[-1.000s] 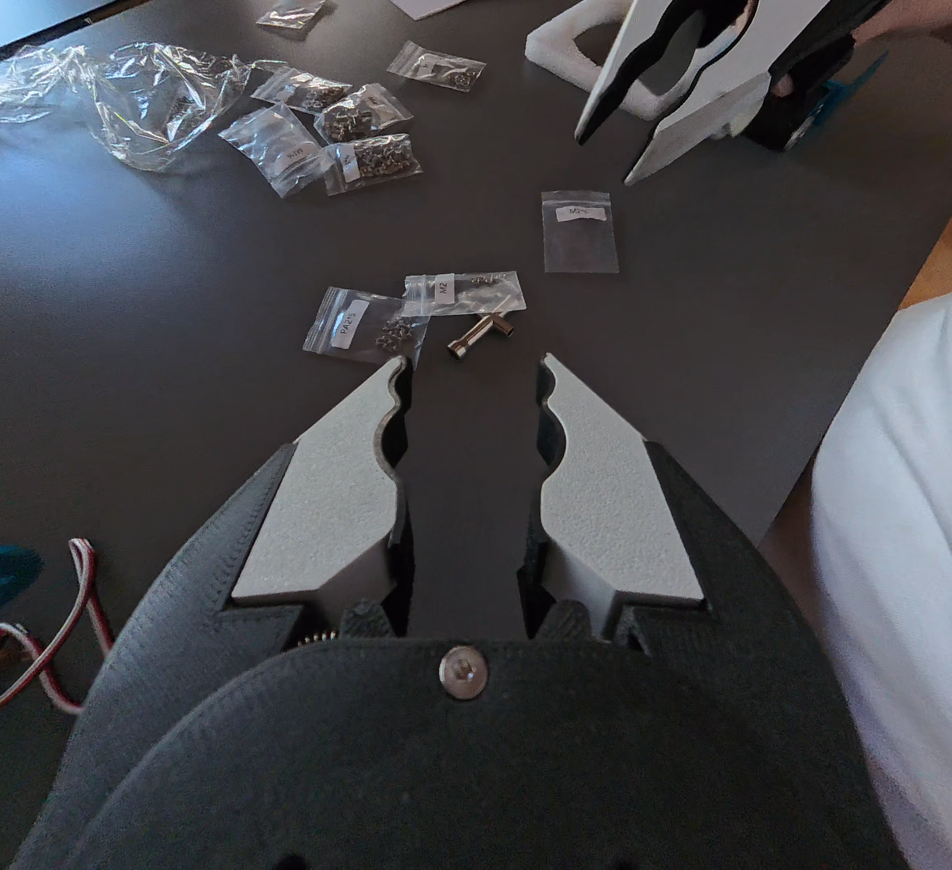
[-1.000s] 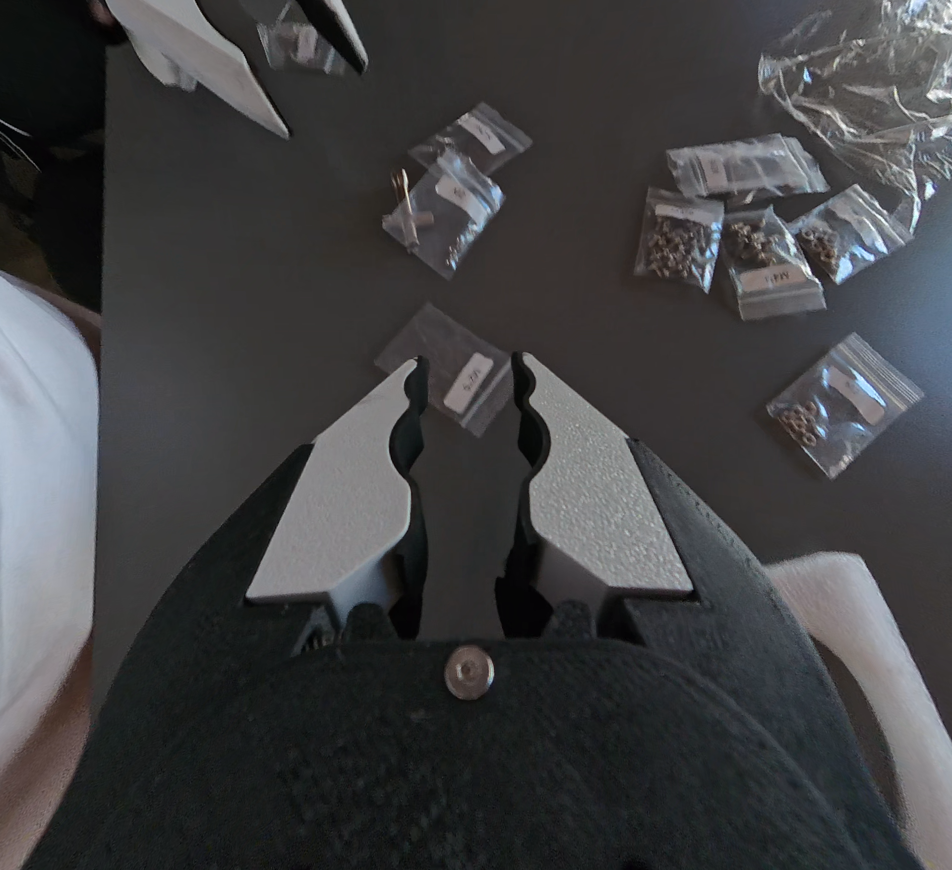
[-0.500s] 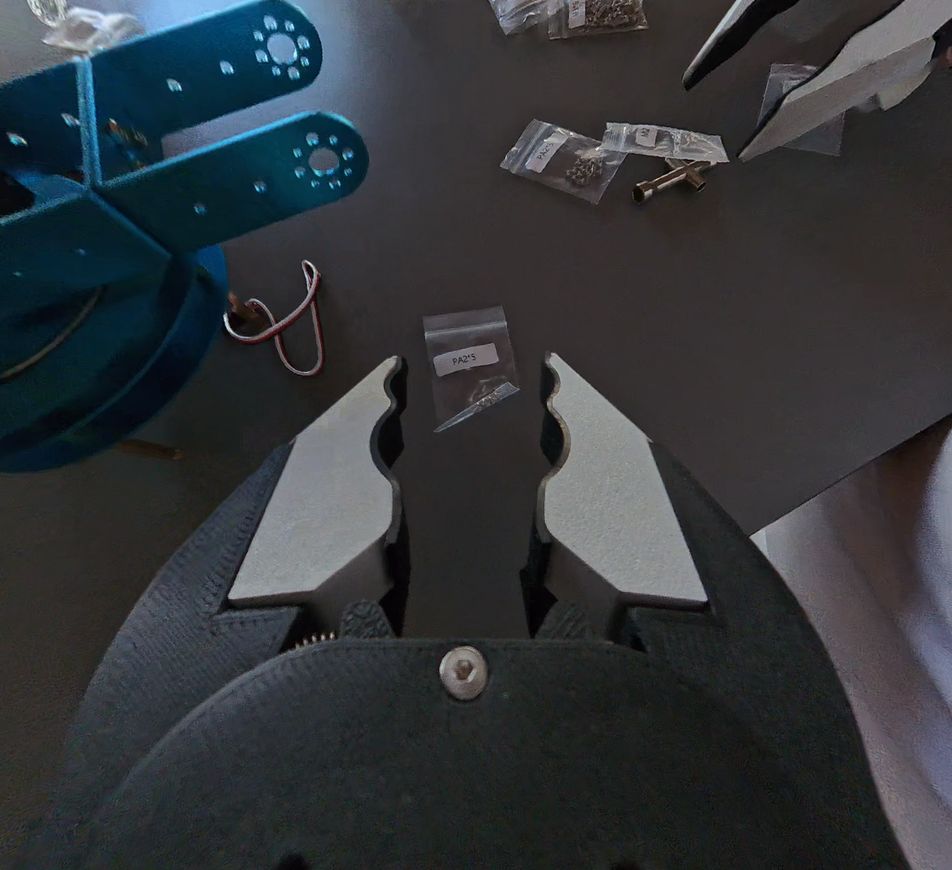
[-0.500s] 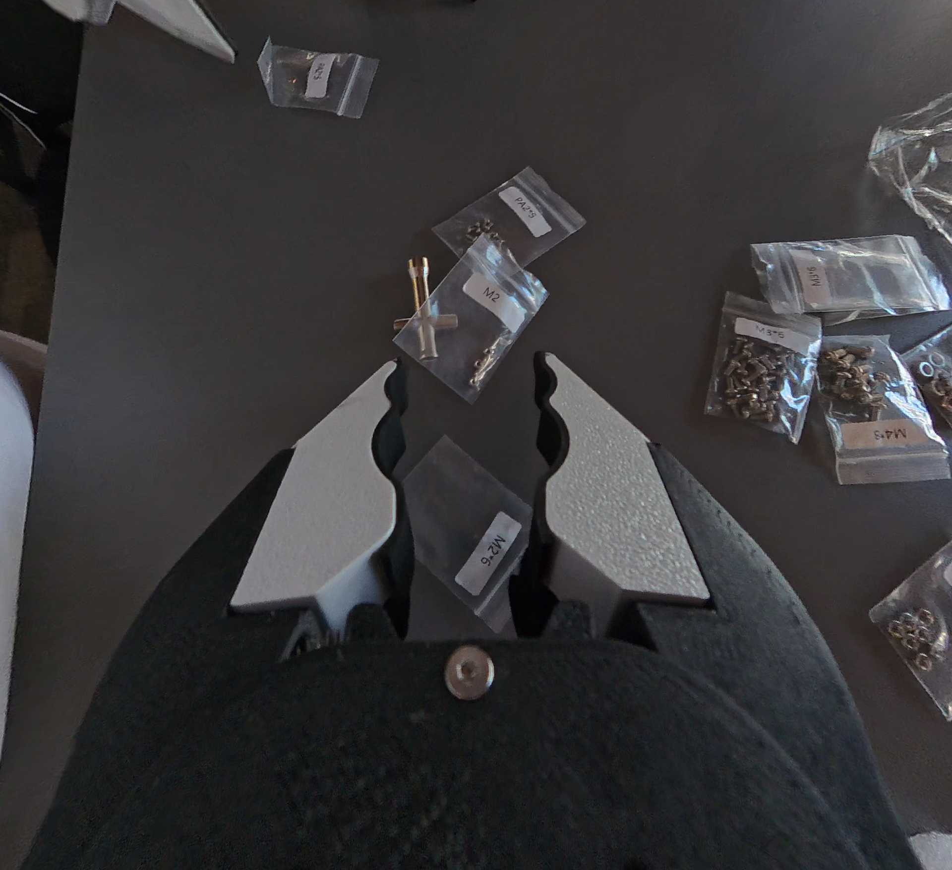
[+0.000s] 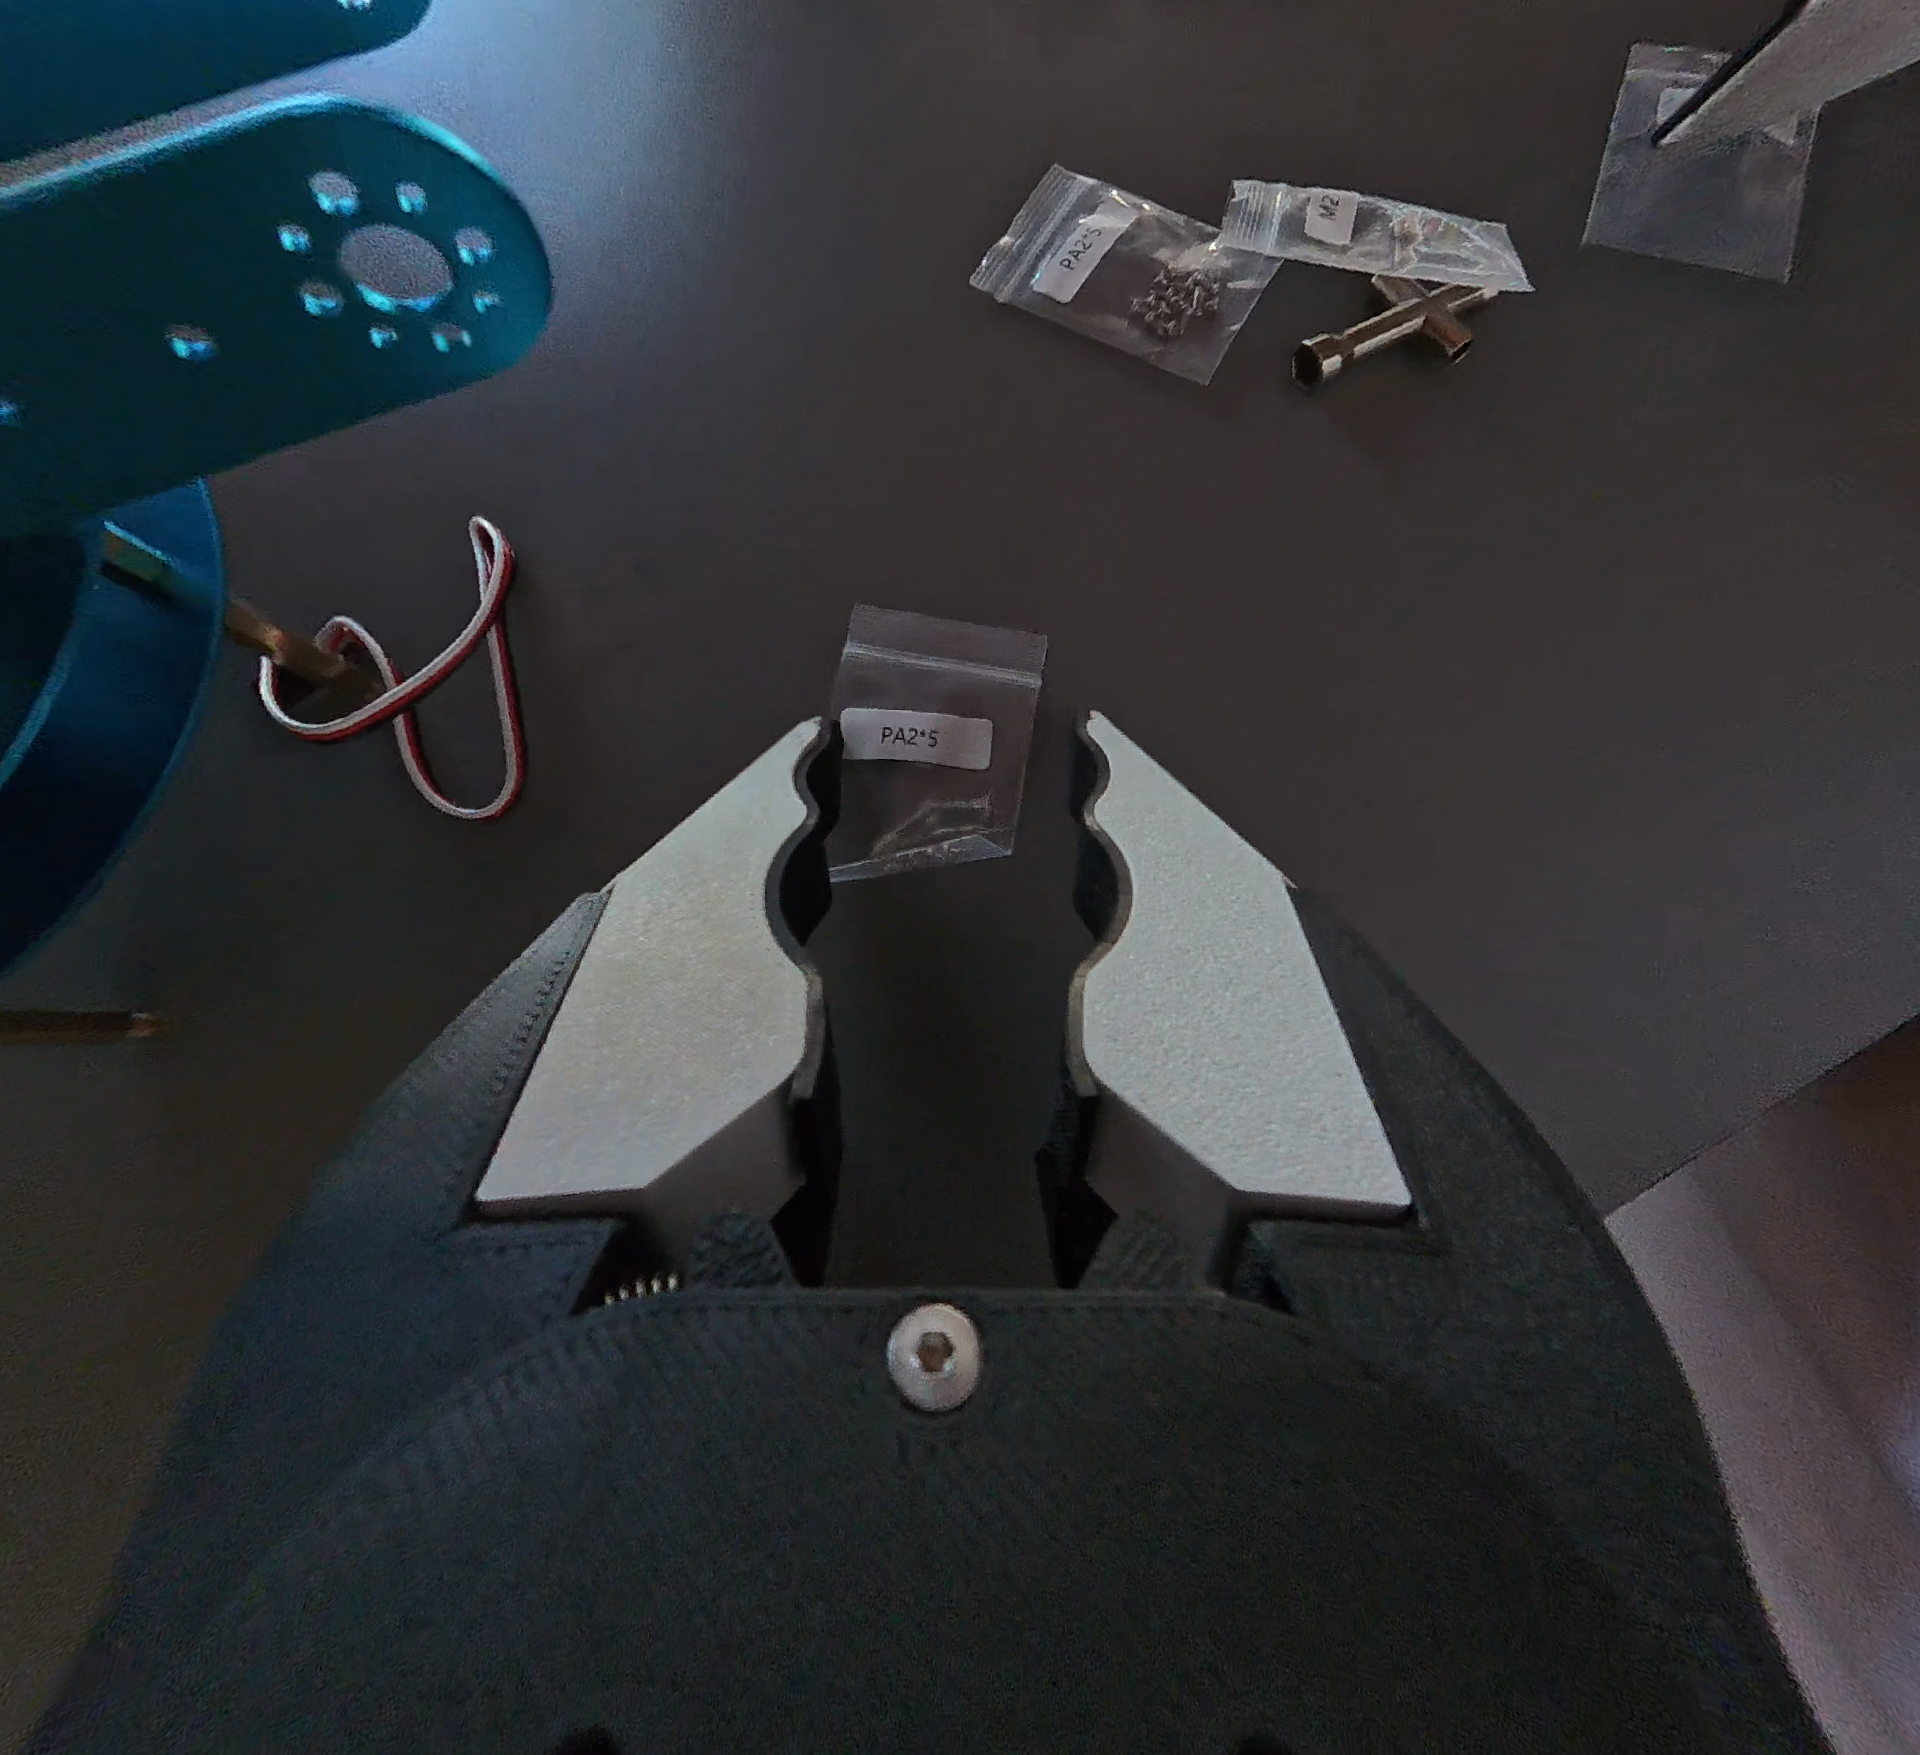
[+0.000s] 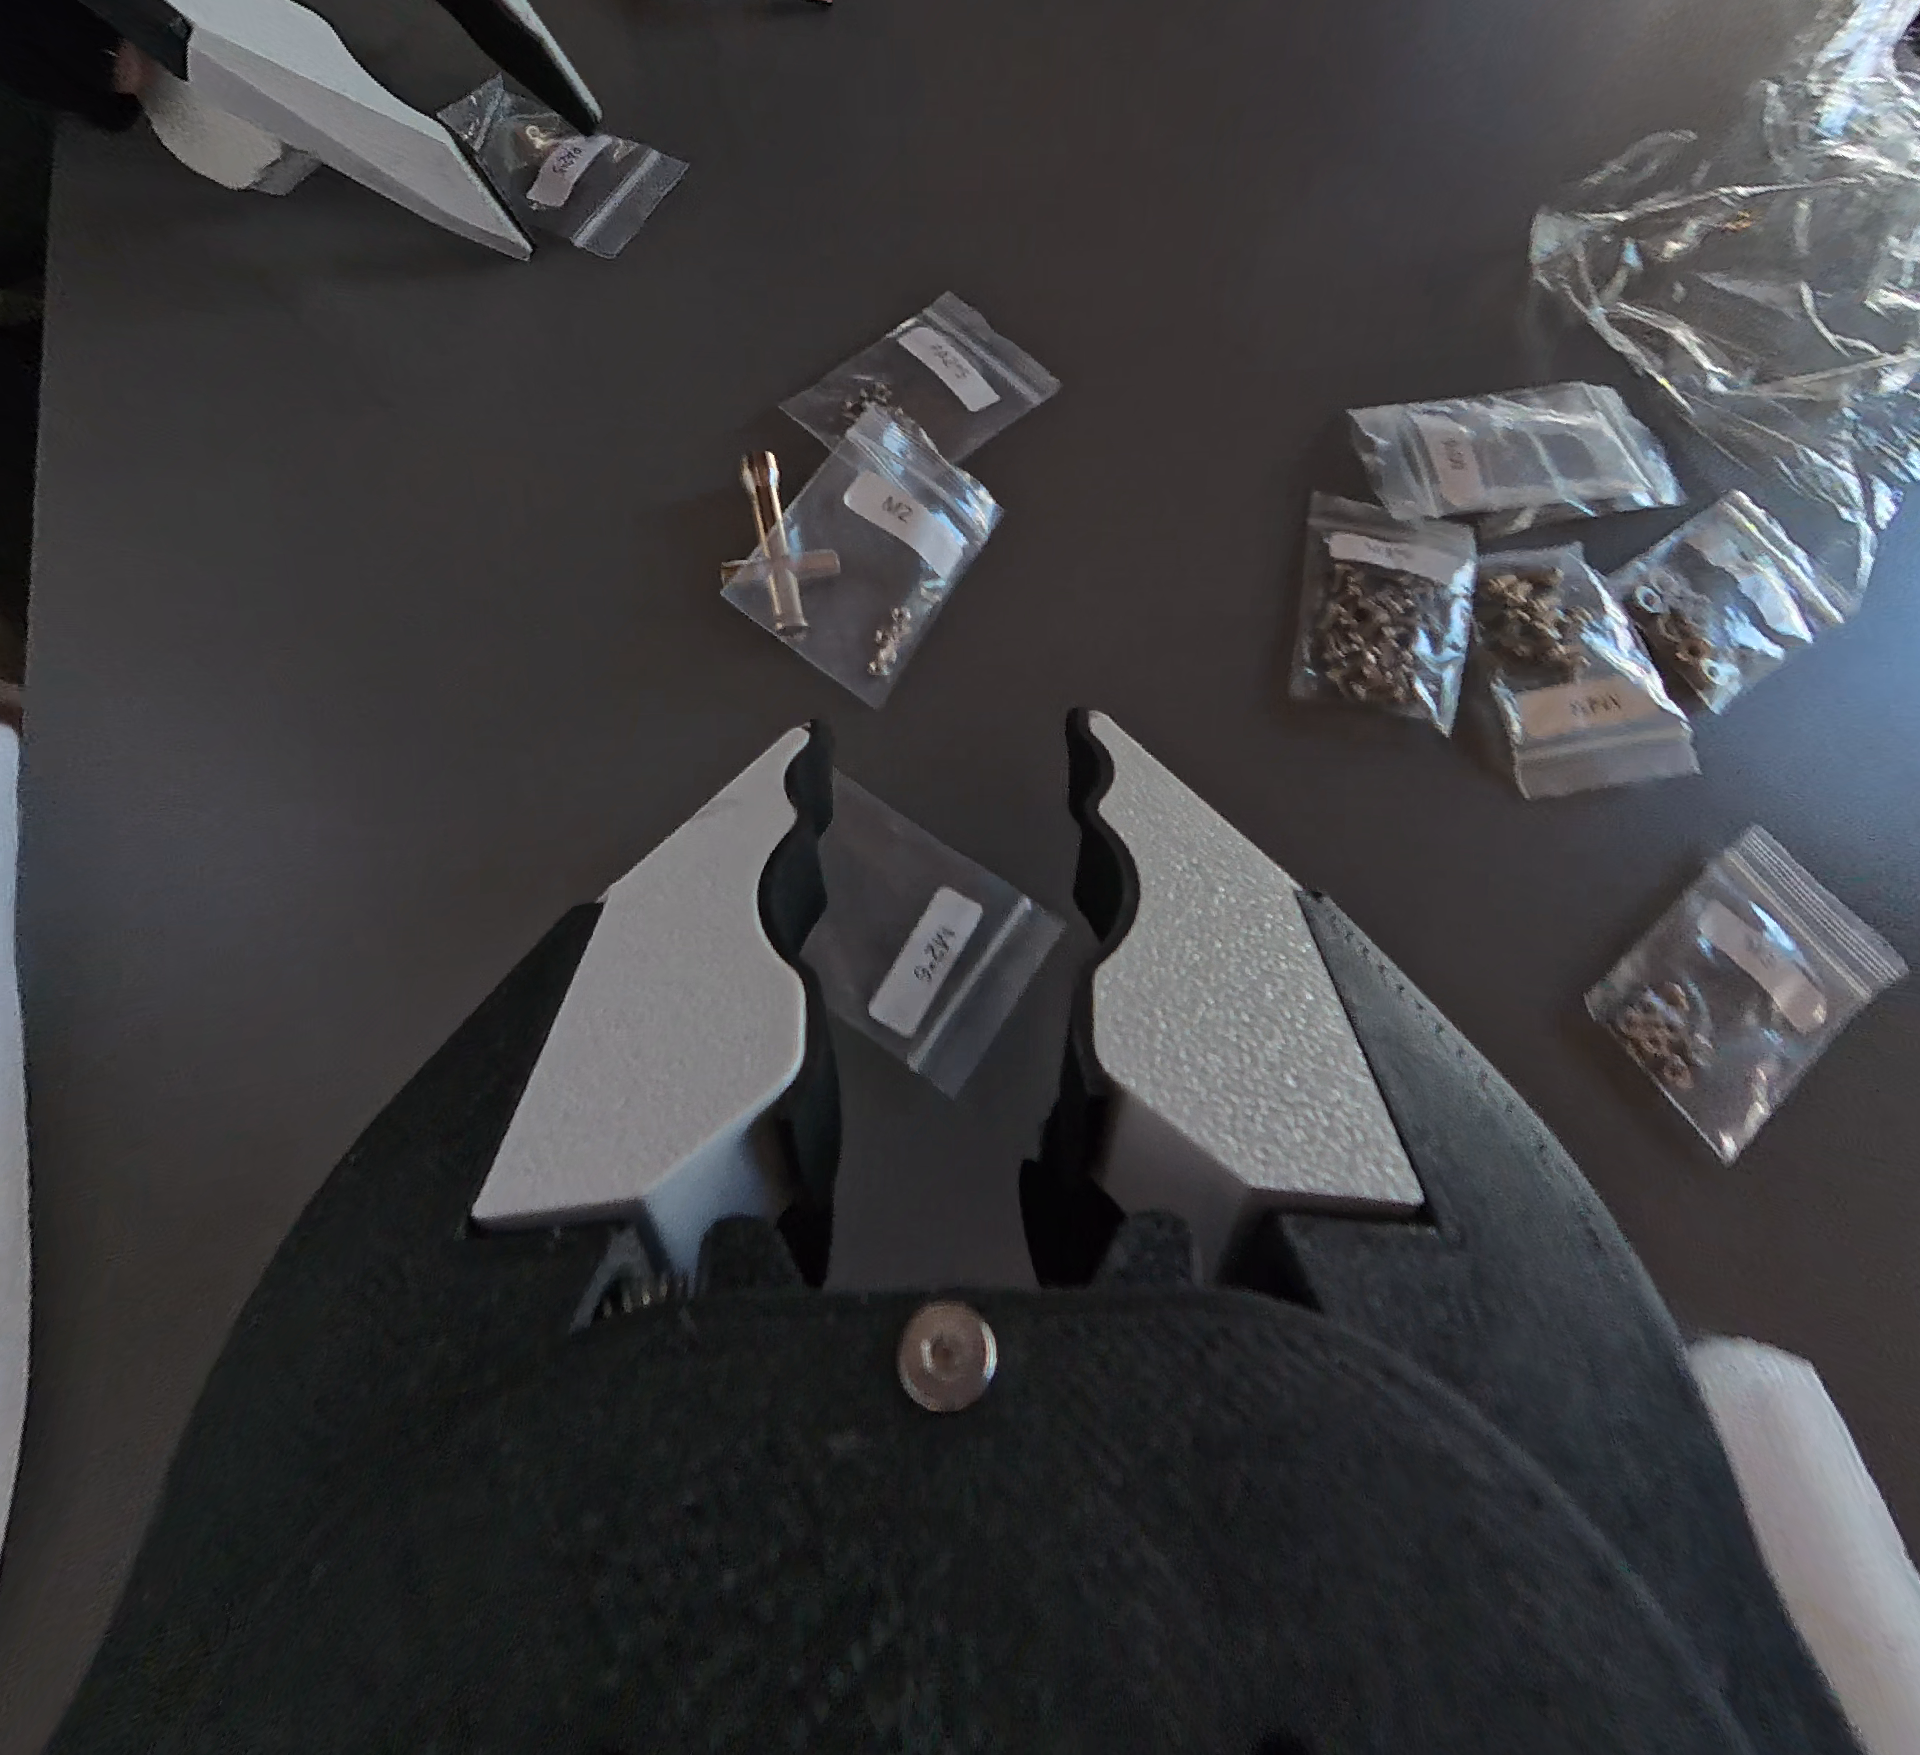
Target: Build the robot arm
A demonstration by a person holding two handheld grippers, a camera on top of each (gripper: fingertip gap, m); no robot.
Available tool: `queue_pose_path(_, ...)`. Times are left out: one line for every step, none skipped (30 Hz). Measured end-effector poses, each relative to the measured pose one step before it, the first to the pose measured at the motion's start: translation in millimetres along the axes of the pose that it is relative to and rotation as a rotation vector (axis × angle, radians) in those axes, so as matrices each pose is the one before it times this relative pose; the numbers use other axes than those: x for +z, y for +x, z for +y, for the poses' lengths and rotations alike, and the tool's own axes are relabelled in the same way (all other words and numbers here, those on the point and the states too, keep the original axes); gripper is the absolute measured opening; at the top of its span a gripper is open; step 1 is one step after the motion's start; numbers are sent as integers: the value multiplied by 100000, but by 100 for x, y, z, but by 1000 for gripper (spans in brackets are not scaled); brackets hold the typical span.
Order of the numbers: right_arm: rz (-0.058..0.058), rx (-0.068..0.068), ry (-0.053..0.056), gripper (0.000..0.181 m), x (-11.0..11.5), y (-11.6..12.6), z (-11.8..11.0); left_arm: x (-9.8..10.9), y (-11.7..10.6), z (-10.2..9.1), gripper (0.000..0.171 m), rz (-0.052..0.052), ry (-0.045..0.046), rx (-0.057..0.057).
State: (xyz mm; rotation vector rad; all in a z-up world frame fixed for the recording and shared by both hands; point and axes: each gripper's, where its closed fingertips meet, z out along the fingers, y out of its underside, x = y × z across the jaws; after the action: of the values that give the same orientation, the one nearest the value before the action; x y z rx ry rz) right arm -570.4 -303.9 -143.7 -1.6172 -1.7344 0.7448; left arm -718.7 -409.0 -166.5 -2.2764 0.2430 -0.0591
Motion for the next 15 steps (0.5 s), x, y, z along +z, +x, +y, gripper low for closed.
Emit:
queue_pose_path(1160, 708, 295, 46, -455, 264, 207, 219, 62, -193, 43, 137, -4, -133)
queue_pose_path(1233, 615, 196, 46, -454, 288, 213, 227, 99, -197, 42, 182, -66, -39)
queue_pose_path(1364, 547, 278, 46, -459, 310, 183, 226, 155, -208, 42, 268, -115, 302)
queue_pose_path(1364, 514, 293, 46, -455, 331, 165, 233, 186, -224, 41, 208, -41, 730)
queue_pose_path(1428, 495, 280, 46, -447, 338, 158, 248, 222, -225, 39, 362, -57, 749)
queue_pose_path(1350, 349, 343, 46, -456, 327, 144, 263, 267, -257, 39, 521, -23, 736)
queue_pose_path(1363, 265, 458, 46, -454, 333, 117, 273, 191, -259, 39, 153, 66, 624)
queue_pose_path(1338, 341, 535, 46, -445, 332, 90, 290, 110, -280, 39, -211, 182, 277)
queue_pose_path(1067, 398, 493, 45, -426, 293, 102, 293, 115, -267, 39, -91, 188, 32)
queue_pose_path(973, 382, 600, 45, -413, 276, 92, 292, 104, -267, 39, -104, 215, -109)
queue_pose_path(935, 401, 646, 45, -408, 284, 83, 255, -5, -241, 42, -756, 155, -173)
queue_pose_path(962, 452, 437, 45, -414, 288, 102, 205, -84, -207, 48, -1416, 87, -192)
queue_pose_path(1110, 236, 361, 45, -454, 324, 147, 153, -30, -206, 52, -1149, 291, -190)
queue_pose_path(1171, 158, 180, 46, -488, 346, 224, 61, 80, -344, 56, -569, 1371, -889)
queue_pose_path(1338, 120, 120, 46, -551, 388, 300, -62, 178, -588, 60, 290, 2945, -2349)
